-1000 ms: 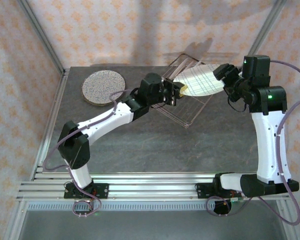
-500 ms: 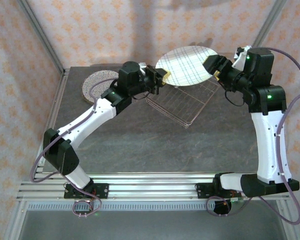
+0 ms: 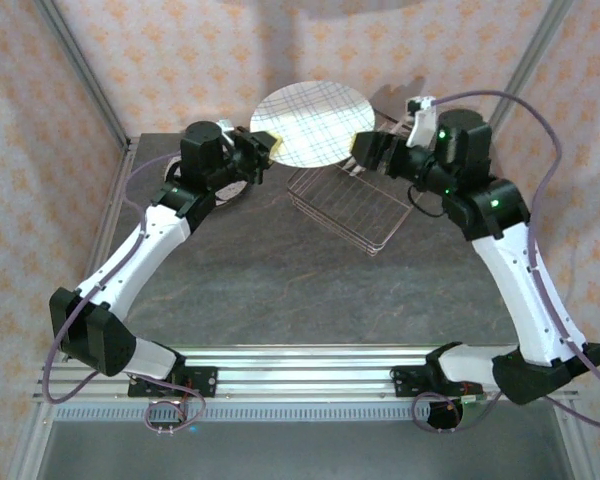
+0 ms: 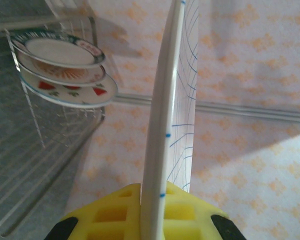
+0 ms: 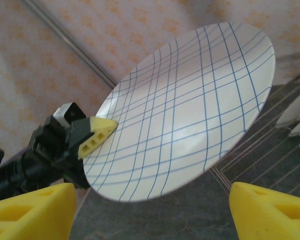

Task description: Unload the plates from the dish rack

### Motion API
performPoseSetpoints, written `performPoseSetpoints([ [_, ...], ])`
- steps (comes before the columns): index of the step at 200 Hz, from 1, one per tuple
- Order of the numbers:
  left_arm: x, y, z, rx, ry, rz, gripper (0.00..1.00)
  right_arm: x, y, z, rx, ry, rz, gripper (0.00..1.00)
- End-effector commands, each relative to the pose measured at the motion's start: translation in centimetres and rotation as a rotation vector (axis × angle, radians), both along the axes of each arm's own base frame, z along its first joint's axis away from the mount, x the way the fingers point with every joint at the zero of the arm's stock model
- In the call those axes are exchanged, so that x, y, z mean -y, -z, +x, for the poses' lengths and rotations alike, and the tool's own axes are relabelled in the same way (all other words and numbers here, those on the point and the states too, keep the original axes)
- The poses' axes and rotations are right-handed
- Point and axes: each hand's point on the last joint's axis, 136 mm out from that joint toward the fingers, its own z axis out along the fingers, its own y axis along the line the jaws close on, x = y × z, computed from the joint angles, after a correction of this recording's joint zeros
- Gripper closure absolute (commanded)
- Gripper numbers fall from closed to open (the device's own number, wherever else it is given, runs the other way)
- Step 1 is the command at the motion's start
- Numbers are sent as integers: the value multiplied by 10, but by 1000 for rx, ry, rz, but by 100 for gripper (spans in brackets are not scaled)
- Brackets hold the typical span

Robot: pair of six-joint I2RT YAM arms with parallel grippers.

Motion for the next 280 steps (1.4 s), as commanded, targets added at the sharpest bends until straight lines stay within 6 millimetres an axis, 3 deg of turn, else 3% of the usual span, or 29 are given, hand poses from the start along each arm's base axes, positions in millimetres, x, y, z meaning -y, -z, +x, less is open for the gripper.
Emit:
performPoseSetpoints([
  [1, -25, -16, 1, 100, -42, 29, 100, -1, -35, 5, 245, 25, -4, 20],
  [54, -96, 15, 17, 136, -213, 53, 100, -26, -23, 4, 324, -32, -57, 20],
  [121, -176, 77, 23, 133, -418, 132, 100, -30, -10, 16, 320, 5, -61, 20],
  [159, -218, 100, 21, 156, -541, 132, 100, -35, -9, 15, 314, -10, -59, 20],
  [208, -248, 130, 26, 158, -627, 124, 100, -40, -5, 16, 308, -19, -79, 20],
  [280, -258, 158, 39, 116, -638, 147, 100, -45, -14, 14, 459, 8, -13, 16],
])
